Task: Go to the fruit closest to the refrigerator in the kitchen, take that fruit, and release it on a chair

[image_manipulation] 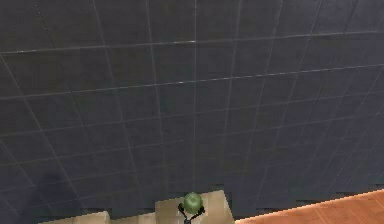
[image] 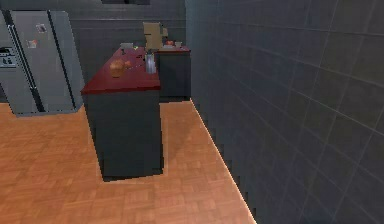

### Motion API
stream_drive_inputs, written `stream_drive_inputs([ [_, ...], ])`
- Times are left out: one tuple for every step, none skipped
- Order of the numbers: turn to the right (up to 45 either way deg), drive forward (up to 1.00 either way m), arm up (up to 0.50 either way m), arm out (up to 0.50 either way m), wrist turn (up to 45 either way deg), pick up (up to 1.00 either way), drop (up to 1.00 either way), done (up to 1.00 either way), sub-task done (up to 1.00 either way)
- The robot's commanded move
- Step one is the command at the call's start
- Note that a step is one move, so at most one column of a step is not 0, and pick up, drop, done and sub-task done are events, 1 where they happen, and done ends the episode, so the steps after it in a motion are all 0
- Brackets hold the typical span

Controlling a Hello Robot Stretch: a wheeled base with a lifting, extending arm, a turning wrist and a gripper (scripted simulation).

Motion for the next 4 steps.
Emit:
stream_drive_inputs([
  [0.0,0.0,0.1,0.0,0.0,0.0,0.0,0.0,0.0],
  [0.0,0.0,0.5,0.0,0.0,0.0,0.0,0.0,0.0],
  [0.0,0.0,0.0,0.0,-45.0,0.0,0.0,0.0,0.0],
  [0.0,0.0,0.0,0.0,-45.0,0.0,0.0,0.0,0.0],
])
